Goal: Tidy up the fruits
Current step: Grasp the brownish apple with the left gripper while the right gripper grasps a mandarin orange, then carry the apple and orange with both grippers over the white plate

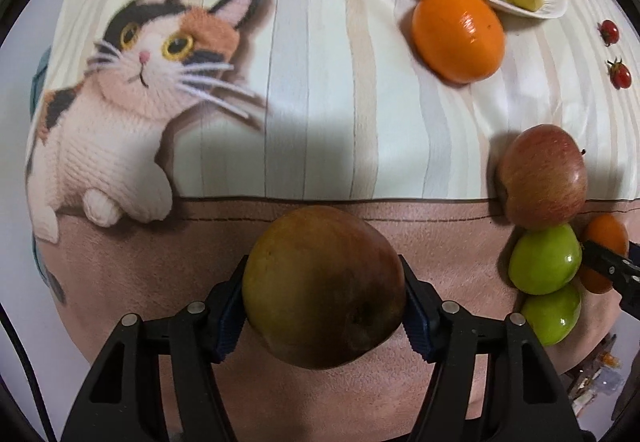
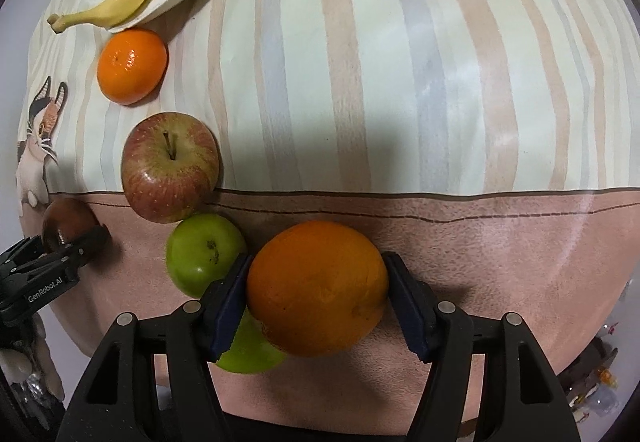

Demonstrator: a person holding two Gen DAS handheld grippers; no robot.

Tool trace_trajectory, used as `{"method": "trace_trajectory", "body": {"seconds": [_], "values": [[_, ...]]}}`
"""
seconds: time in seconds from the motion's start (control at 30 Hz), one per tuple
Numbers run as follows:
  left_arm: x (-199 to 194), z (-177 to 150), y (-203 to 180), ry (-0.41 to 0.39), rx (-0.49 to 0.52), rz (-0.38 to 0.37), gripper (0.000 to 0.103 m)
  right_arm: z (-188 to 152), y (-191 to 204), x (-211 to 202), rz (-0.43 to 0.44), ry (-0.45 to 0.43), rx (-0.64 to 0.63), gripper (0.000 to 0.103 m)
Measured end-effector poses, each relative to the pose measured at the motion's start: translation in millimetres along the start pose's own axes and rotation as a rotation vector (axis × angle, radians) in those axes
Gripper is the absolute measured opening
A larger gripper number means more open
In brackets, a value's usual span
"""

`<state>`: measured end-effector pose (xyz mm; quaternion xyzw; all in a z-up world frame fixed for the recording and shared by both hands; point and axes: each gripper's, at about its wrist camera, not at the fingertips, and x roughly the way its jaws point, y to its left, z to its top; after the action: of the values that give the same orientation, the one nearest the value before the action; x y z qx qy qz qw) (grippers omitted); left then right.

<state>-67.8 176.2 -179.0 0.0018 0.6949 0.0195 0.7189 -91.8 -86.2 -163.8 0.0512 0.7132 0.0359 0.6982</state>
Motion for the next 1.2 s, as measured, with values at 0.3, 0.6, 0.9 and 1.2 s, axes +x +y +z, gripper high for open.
{"method": "trace_trajectory", "body": {"seconds": [0.3,0.6,0.9,1.2], "values": [[-60.4,28.9,-17.8,-0.118,0.032,-0.052,0.063,0.1,5.2,-41.3,0.054,-0.067,0.005,0.068],[-142.2,109.9,-37.8,-0.242,0.046,-0.241,0.063,59.5,12.2,-100.4,0.174,-0.196,0.014,0.068],[-124.7,251.3,-48.3,-0.199,0.074,-0.241,0.063,171.2,36.7,-114.9,0.148,-0.307,-0.041,0.068],[-64.3,335.0,-61.8,-0.077,0.127,-0.166,0.063,252.8,48.7,-87.7,0.082,-0.291,-0.086,0.068]]}}
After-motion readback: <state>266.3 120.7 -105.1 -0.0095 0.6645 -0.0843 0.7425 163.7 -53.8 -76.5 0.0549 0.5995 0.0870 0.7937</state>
